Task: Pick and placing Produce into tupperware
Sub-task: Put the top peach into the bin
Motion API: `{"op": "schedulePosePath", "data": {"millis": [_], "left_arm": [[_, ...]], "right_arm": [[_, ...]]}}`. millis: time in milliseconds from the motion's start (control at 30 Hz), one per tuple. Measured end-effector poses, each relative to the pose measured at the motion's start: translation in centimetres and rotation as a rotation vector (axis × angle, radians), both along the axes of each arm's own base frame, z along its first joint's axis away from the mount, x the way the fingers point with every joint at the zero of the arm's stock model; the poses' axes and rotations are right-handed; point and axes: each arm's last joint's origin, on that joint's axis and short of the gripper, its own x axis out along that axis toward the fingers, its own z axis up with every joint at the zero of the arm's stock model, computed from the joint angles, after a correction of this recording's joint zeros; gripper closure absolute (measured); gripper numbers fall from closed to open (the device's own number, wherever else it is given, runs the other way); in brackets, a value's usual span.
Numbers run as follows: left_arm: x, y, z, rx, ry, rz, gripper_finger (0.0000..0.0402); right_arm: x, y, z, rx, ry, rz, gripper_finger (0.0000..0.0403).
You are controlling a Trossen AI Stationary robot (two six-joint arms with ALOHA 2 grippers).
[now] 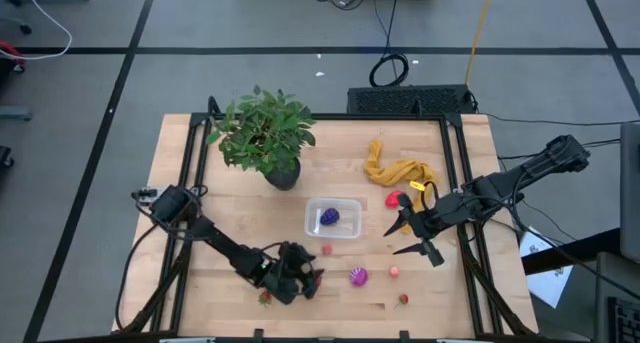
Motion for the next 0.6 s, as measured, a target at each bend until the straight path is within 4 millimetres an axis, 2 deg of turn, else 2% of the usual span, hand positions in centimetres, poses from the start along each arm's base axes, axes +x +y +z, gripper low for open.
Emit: {"op": "schedulePosePath", "data": {"millis": [133,300,433,600], "left_arm": [[0.0,-1.4,3.5,0.076,0.039,-0.03,0.0164],[-0.3,-2.3,7.0,0.228,0.209,-0.05,0.0198],[-1.1,-2.2,9.1,0.324,0.341,-0.034,0.0218],[-2.7,-0.9,9.6,0.397,0.489,0.062,0.0224]], "right_arm": [[0.3,0.1,0.5,-0.004,-0.063,0.015,0.0184],[0.9,0.4,0.7,0.005,-0.114,0.021,0.0184],[2.4,1.3,-0.6,-0.019,-0.078,0.038,0.0184],[4.8,2.7,-3.4,-0.065,-0.005,0.055,0.0184]]}}
